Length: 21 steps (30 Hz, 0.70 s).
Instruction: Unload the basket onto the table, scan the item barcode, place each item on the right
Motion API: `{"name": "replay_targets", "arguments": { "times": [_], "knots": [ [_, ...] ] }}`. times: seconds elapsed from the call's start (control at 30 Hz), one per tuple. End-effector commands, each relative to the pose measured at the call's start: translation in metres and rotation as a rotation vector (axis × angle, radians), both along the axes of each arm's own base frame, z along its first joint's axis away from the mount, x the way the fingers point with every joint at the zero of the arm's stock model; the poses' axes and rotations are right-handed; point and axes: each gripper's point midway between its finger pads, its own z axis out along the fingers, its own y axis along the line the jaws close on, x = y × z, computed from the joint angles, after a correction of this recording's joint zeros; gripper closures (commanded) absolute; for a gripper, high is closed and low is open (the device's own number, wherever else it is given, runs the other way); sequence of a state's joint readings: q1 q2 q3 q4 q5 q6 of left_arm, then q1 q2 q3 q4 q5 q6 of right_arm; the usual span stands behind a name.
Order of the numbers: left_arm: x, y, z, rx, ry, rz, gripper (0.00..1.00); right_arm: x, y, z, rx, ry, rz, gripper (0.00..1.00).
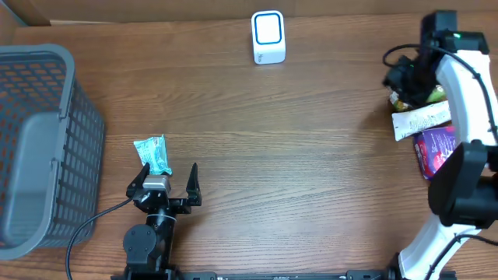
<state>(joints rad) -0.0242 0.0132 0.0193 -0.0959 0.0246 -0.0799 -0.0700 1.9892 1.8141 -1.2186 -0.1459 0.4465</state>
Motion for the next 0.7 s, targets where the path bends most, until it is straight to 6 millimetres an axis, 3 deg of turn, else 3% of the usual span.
{"name": "replay_targets", "arguments": {
  "times": [0.0, 0.1, 0.13, 0.27, 0.4, 0.53, 0.67],
  "knots": [
    [0.0, 0.003, -0.001, -0.017, -0.004, 0.015, 0.01, 0.0, 0.087, 0.044, 0.157, -0.143, 0.312, 0.33],
    [0.0, 0.003, -0.001, -0.017, -0.004, 0.015, 0.01, 0.003, 0.131, 0.045, 0.165, -0.197, 0.428, 0.26],
    [0.0, 0.003, -0.001, -0.017, -0.004, 0.015, 0.01, 0.006, 0.144, 0.047, 0.168, -0.224, 0.457, 0.17],
    [0.0, 0.003, -0.001, -0.017, -0.004, 0.015, 0.0, 0.005, 0.195, 0.055, 0.18, -0.297, 0.565, 0.05],
    [0.0, 0.003, -0.001, -0.017, -0.004, 0.015, 0.01, -0.005, 0.236, 0.058, 0.168, -0.34, 0.663, 0.0],
    [0.0, 0.003, -0.001, -0.017, -0.004, 0.015, 0.0, -0.014, 0.26, 0.057, 0.104, -0.362, 0.729, 0.0],
    [0.0, 0.003, -0.001, -0.017, -0.004, 0.015, 0.0, -0.025, 0.27, 0.052, 0.065, -0.346, 0.756, 0.0]
  ]
}}
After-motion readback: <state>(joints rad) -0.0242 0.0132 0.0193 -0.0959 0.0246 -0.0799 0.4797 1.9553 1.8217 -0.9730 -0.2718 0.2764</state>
